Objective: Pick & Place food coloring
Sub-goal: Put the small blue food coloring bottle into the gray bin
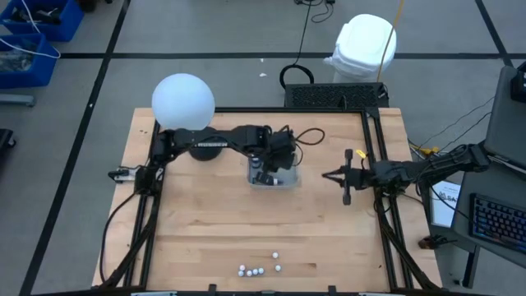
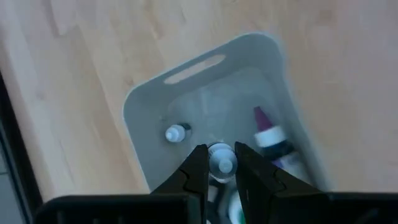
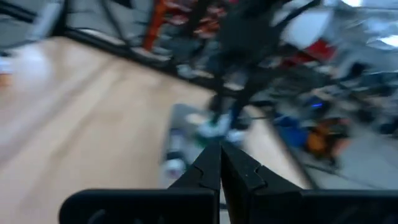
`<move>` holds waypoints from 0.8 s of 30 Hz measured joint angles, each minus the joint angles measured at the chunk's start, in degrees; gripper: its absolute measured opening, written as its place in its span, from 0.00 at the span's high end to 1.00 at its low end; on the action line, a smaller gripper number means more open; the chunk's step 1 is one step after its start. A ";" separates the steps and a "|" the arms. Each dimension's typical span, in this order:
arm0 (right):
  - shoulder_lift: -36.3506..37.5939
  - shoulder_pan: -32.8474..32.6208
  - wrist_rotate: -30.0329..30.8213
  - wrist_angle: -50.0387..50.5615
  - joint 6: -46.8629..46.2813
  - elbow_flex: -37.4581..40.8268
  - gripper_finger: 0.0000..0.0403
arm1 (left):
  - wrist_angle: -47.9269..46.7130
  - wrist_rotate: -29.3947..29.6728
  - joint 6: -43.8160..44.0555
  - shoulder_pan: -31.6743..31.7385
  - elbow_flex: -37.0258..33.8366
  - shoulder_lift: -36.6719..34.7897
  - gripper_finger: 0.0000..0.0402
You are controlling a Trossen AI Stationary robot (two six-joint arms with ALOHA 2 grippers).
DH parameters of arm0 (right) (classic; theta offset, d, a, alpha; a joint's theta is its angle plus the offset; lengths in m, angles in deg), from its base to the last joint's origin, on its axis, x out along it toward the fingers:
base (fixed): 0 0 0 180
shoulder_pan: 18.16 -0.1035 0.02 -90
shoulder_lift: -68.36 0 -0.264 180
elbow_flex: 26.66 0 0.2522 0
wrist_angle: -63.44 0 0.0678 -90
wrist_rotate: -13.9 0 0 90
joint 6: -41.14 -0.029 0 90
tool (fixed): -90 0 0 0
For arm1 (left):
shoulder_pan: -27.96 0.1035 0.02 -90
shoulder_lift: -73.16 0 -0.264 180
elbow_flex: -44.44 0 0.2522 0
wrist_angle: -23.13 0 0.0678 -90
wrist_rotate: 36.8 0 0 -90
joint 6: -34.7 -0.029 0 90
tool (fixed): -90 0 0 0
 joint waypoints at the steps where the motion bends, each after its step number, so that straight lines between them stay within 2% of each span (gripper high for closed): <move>1: 0.02 0.00 1.85 -0.98 1.35 -0.02 1.00 | 1.36 0.94 -0.97 -0.01 -1.02 0.00 0.86; 3: -0.19 0.06 4.26 -3.12 3.92 -0.02 1.00 | 4.47 2.18 -3.05 -0.18 -3.13 0.00 0.86; 9: -0.28 0.09 3.96 -7.78 11.21 -0.02 1.00 | 12.81 2.14 -6.85 -0.63 -8.48 0.00 0.84; 12: -0.28 0.09 3.96 -10.35 14.73 -0.02 1.00 | 13.40 1.89 -7.20 -0.44 -10.14 0.02 0.83; 15: -0.28 0.09 3.96 -12.29 17.04 -0.02 1.00 | 14.65 -0.98 -6.09 -0.12 -11.27 0.02 0.83; 24: -0.30 0.09 3.94 -12.97 18.70 -0.02 1.00 | 17.35 -2.00 -3.39 0.15 -13.60 0.80 0.83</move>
